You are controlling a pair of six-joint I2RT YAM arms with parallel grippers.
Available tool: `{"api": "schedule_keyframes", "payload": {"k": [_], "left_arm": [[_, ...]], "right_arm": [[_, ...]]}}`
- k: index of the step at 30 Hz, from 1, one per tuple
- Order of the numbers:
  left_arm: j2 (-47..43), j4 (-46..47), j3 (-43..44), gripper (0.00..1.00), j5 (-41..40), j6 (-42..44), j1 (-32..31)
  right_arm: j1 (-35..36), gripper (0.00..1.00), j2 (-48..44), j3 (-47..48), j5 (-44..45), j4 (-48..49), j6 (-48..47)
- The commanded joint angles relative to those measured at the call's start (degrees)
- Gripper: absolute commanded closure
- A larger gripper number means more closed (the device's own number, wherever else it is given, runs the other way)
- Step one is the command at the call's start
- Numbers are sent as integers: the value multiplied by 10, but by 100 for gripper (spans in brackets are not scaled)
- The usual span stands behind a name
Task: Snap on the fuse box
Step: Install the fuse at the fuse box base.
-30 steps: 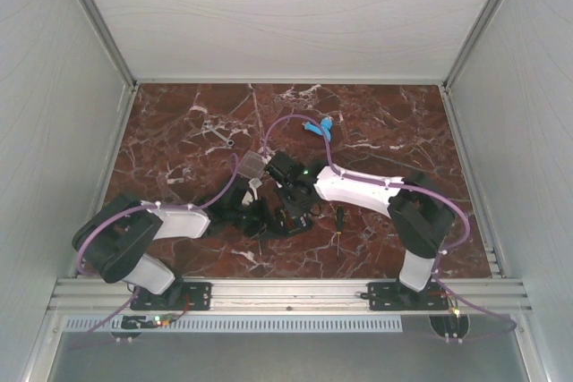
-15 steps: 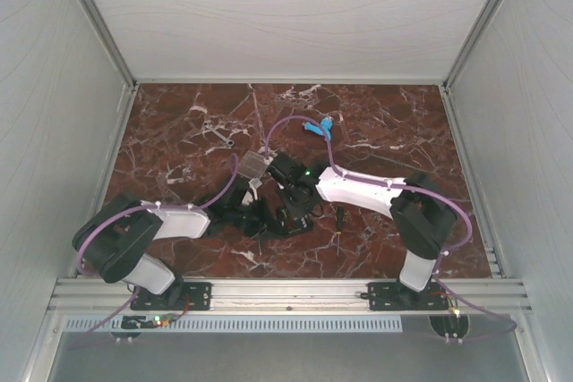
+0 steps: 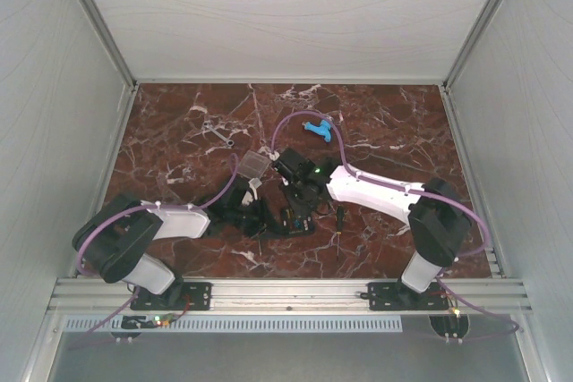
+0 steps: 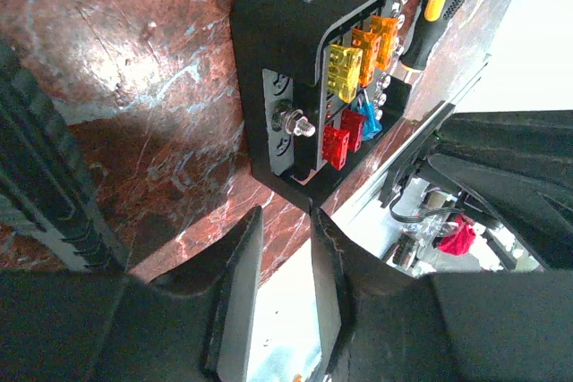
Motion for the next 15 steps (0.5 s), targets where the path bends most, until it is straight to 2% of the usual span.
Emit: {"api": "schedule_keyframes", "payload": {"k": [1, 7, 15], "left_arm": [[2, 18, 14, 72, -10, -1, -2], [3, 20, 13, 71, -10, -1, -2], [4, 22, 13, 71, -10, -1, -2]], "right_arm": [[-5, 87, 1, 3, -11, -12, 14], [1, 79, 5, -2, -13, 19, 18], [5, 78, 30, -22, -17, 62, 36]]}}
